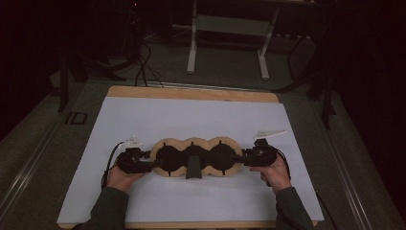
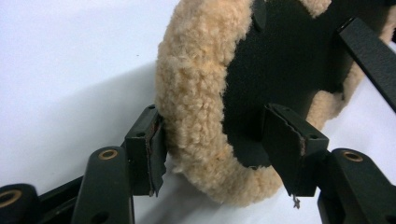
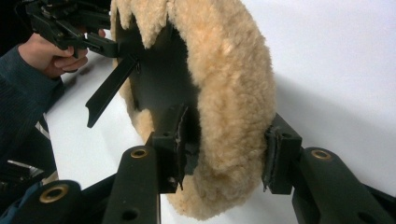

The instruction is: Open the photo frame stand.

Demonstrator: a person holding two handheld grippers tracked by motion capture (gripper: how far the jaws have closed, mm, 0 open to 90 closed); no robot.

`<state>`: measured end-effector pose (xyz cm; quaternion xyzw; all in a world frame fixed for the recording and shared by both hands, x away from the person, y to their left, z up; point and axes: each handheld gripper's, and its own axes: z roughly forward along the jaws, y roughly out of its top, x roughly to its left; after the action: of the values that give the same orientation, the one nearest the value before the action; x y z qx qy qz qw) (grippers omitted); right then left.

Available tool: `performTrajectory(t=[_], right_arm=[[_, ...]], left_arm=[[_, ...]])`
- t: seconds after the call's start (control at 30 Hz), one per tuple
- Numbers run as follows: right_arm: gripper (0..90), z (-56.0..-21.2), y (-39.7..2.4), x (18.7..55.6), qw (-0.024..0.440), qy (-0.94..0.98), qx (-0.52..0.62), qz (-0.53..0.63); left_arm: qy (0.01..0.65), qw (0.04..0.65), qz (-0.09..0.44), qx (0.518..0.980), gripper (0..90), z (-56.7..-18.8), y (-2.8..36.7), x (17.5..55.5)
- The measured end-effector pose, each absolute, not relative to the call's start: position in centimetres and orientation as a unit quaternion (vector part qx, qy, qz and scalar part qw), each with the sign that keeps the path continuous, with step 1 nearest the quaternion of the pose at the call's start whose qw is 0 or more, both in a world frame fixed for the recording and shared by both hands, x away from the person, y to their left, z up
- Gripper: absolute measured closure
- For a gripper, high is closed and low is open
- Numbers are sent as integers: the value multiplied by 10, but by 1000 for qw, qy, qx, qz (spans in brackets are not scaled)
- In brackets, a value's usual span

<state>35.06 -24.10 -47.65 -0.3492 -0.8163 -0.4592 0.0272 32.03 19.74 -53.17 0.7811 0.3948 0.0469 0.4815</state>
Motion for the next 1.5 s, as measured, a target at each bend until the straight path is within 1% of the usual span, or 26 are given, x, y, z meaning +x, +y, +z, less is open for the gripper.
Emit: performTrajectory(t=[0.2,0.47,0.73,0.83,0.9,1.0,1.5], right_arm=[[559,-481,-242,351,25,-822,-351,-448],[536,-482,-242,350,15,-826,-356,-438],[520,-484,-245,350,12,-822,-364,-438],[504,-484,-247,351,5,-823,-366,-435],[498,-482,-248,351,0,-823,-367,-434],[498,-480,-250,351,-5,-823,-366,-434],[471,-478,-249,362,-20,-814,-377,-441]], left_arm=[[399,487,38,776,513,-528,201,320],[395,486,45,778,564,-524,201,318],[386,481,64,784,583,-519,195,316],[378,468,89,794,583,-514,188,314],[375,466,95,796,584,-512,185,315],[375,466,99,796,583,-511,184,316],[371,469,154,787,580,-501,177,323]])
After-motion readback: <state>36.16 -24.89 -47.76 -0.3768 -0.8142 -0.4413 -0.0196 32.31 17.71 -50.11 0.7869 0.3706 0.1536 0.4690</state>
